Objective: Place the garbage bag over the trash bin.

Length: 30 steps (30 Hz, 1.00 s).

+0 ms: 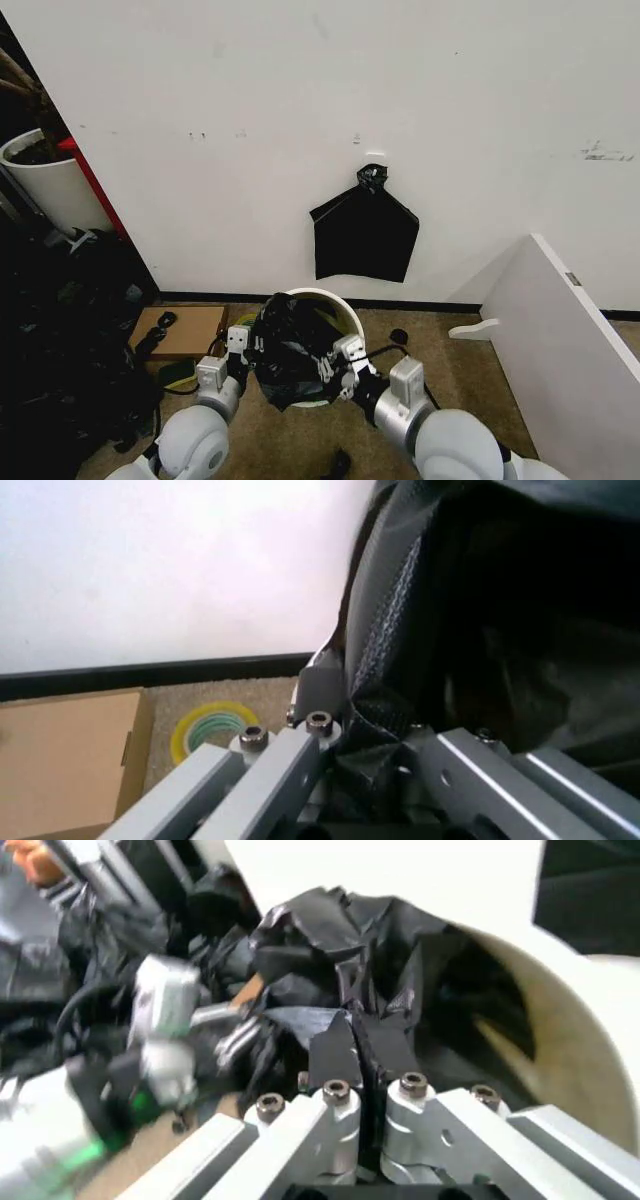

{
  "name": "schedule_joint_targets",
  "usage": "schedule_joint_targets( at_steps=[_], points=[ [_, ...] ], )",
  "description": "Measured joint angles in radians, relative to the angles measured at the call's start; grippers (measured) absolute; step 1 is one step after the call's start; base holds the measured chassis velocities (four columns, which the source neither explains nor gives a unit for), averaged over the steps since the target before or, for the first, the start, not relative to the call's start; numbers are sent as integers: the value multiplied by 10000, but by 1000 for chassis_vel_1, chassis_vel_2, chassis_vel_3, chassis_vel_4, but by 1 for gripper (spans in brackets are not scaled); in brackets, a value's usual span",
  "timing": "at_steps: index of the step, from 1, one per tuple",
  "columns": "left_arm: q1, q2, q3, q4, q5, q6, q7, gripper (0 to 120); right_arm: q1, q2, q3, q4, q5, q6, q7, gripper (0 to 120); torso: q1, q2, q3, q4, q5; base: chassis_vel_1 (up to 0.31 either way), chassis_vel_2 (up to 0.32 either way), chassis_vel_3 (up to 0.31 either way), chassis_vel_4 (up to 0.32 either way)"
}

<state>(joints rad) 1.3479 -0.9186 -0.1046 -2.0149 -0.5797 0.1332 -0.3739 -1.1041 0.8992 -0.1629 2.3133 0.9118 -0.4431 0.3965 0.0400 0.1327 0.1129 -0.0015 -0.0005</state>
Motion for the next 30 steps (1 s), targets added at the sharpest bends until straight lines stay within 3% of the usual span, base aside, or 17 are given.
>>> schedule_joint_targets(
  at_steps=[11,21,30],
  points=[
    [417,330,-106,-173,815,-299,631,0,821,549,469,-1164,1327,136,1069,0,0,0,0,0,0,0,0,0,0],
    [823,580,-173,-244,1371,-334,949,0,1023,713,700,-1786,1348,573,1260,0,0,0,0,-1,1,0,0,0,0],
    [941,652,-204,-379,1372,-710,1217,0,987,471,666,-2437,625,246,1101,0,0,0,0,-2,1,0,0,0,0]
  ],
)
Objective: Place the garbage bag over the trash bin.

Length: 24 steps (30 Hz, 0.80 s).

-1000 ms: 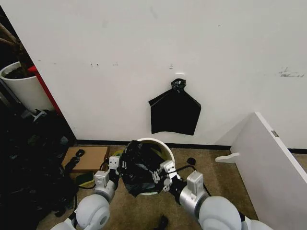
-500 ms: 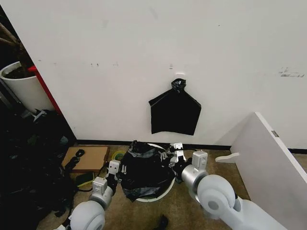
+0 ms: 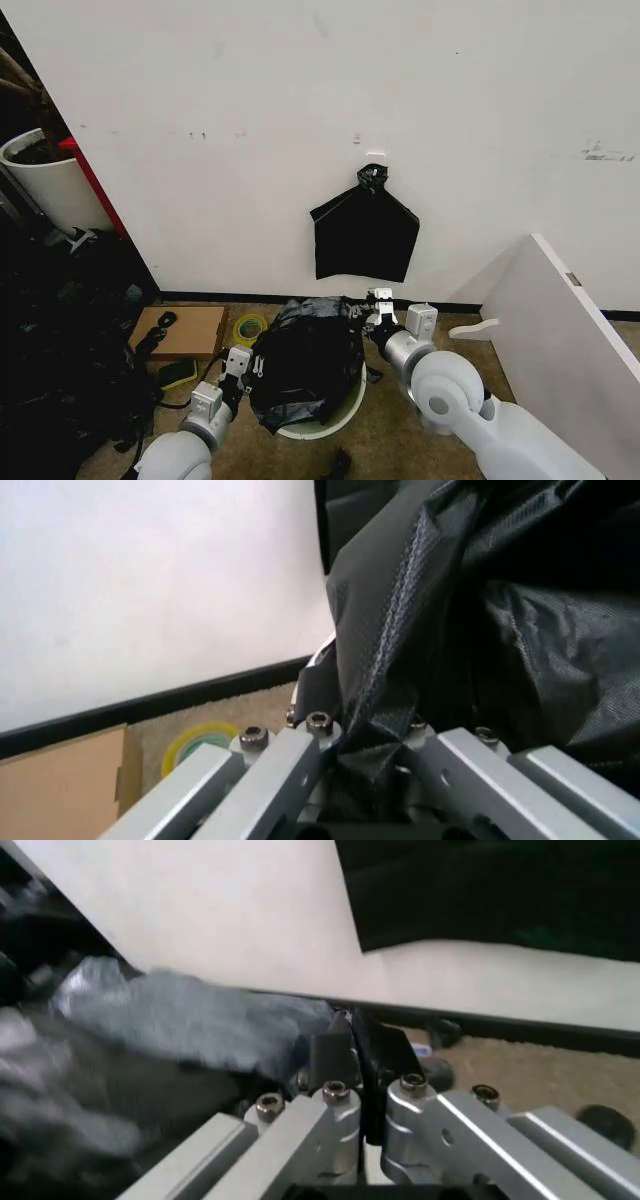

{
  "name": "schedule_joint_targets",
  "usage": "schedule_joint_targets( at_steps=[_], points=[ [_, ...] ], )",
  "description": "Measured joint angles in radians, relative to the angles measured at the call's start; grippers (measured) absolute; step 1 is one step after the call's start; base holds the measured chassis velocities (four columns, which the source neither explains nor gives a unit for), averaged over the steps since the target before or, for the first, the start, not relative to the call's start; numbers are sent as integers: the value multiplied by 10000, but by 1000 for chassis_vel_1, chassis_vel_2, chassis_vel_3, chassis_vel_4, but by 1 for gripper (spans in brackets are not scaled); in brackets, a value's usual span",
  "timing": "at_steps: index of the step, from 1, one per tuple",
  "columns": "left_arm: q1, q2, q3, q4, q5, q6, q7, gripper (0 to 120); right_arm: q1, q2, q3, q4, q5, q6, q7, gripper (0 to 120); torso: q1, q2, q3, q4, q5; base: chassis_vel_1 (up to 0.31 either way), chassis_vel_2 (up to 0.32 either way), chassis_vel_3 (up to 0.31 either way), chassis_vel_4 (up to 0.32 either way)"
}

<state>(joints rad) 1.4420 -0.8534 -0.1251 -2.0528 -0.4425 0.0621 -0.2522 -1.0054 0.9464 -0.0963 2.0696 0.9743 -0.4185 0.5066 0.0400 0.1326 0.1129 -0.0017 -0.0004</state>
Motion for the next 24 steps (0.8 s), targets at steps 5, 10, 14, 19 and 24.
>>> schedule_joint_targets(
  at_steps=[5,10,14,19,24],
  points=[
    [31,-6,-51,-10,-142,-162,11,0,-81,-66,63,-267,-296,-135,-110,0,0,0,0,2,1,0,0,0,0],
    [55,-39,-67,-11,-372,-197,-39,0,-192,-139,247,-338,-213,-210,-110,0,0,0,0,2,0,0,0,0,0],
    [7,-124,-64,-13,-694,-130,-231,0,-302,-172,331,-253,-176,-103,-162,0,0,0,0,2,1,0,0,0,0],
    [-173,-289,-41,-16,-1364,214,-630,0,-514,-302,508,197,-134,566,-612,8,0,0,0,1,0,0,0,0,0],
    [-301,-345,-38,-27,-2125,538,-906,0,-698,-545,601,795,-143,752,-1043,32,0,0,0,1,-2,0,0,0,0]
  ],
)
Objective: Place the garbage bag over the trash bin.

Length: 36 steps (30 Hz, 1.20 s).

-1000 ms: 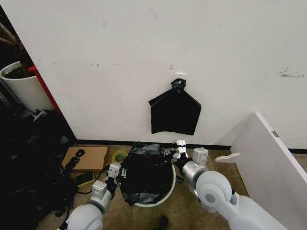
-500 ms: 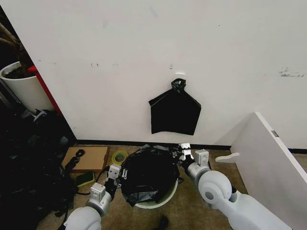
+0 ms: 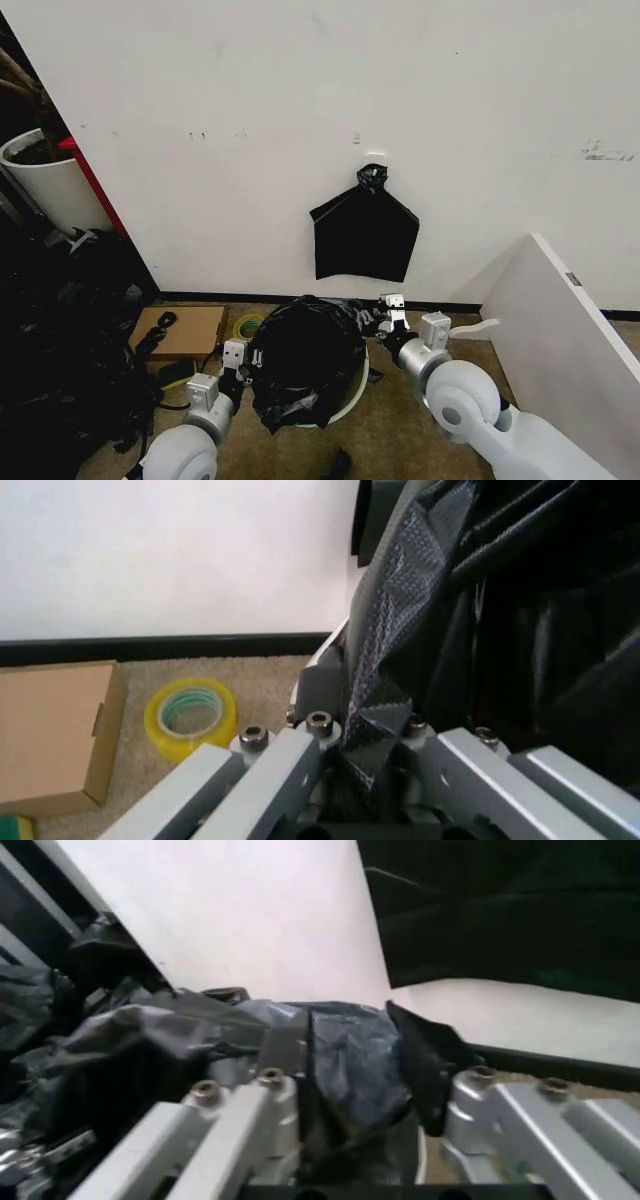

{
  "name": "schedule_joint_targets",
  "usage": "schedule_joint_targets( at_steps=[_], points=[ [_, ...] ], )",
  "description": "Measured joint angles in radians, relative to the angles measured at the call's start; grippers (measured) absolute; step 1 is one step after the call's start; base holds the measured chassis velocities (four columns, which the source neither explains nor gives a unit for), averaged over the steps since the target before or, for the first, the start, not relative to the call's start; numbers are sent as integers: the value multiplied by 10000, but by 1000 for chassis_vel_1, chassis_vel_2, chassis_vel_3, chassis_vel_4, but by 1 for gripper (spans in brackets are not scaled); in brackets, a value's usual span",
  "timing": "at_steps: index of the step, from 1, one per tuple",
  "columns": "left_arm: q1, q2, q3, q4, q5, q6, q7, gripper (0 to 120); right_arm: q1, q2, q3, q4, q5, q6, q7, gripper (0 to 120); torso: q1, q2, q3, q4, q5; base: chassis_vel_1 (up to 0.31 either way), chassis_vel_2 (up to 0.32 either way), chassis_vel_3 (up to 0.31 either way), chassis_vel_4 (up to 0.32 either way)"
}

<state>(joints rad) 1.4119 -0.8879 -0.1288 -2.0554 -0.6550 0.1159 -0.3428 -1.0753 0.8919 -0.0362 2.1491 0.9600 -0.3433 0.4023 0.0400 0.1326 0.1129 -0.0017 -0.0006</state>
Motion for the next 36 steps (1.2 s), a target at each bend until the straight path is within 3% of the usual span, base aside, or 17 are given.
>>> schedule_joint_targets(
  at_steps=[7,9,11,14,18,25,31,36],
  points=[
    [61,70,-34,-22,-38,7,0,0,17,164,455,-158,804,54,221,51,0,0,0,2,3,0,0,0,0],
    [149,107,-58,-24,-208,4,-113,0,-237,143,1107,-58,1781,196,243,68,0,0,1,1,2,0,0,0,0],
    [62,33,-44,46,-314,14,-307,0,-462,143,1336,259,1871,289,262,79,0,0,0,2,3,0,0,0,0],
    [-74,-57,3,190,-396,-40,-443,0,-752,160,1444,731,1879,257,451,85,0,0,0,3,0,0,0,0,0],
    [-584,-357,218,723,-494,-876,-737,0,-1695,256,1401,1982,1915,-586,1362,98,0,0,0,-2,0,0,0,0,0],
    [-1081,-675,531,1191,397,-1571,-1095,0,-2432,347,933,2858,2137,-1878,3285,100,0,0,0,0,1,0,0,0,0],
    [-1286,-870,756,1325,1436,-1708,-1252,0,-2357,652,372,3010,2338,-2159,3646,100,0,0,0,0,0,0,0,0,0],
    [-1502,-1077,903,1452,1982,-1810,-1298,0,-1983,1169,73,2322,2682,-2129,3896,98,0,0,0,1,2,0,0,0,0]
  ],
)
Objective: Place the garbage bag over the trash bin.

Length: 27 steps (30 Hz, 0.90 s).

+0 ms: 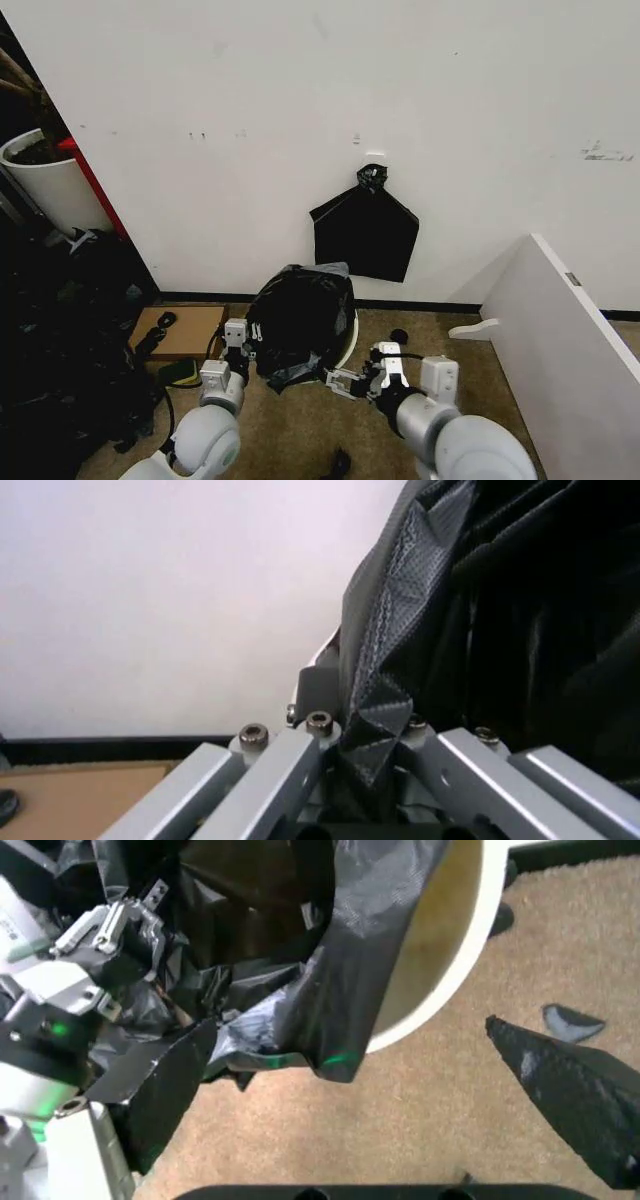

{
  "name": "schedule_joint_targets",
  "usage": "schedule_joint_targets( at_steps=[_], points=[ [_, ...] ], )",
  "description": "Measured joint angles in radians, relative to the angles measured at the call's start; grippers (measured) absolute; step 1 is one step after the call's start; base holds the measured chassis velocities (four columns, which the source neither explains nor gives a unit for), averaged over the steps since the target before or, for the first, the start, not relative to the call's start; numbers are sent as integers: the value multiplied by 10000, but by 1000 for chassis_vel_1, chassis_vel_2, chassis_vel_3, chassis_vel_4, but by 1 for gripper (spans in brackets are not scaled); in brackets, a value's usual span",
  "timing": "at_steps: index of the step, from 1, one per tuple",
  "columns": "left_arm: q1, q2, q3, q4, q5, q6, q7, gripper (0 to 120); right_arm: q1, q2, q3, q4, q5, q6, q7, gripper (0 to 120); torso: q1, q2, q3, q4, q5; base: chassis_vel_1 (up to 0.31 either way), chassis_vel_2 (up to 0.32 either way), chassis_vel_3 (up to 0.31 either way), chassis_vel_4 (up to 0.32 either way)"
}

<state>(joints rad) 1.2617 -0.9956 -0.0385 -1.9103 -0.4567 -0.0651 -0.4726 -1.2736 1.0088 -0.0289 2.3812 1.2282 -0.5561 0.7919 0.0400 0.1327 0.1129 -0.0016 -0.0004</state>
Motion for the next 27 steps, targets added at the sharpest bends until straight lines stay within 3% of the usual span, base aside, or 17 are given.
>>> schedule_joint_targets(
  at_steps=[9,17,27],
  points=[
    [-322,-109,379,190,139,-52,-34,0,215,460,-327,-220,346,-105,364,95,0,0,0,-1,-2,0,0,0,0],
    [-510,-114,514,258,82,-25,-16,0,260,642,-424,-332,593,-129,456,75,0,0,0,-1,-2,0,0,0,0],
    [-443,171,499,134,31,6,68,0,345,819,-602,-741,-11,-115,486,36,0,0,0,0,-1,0,0,0,0]
  ],
)
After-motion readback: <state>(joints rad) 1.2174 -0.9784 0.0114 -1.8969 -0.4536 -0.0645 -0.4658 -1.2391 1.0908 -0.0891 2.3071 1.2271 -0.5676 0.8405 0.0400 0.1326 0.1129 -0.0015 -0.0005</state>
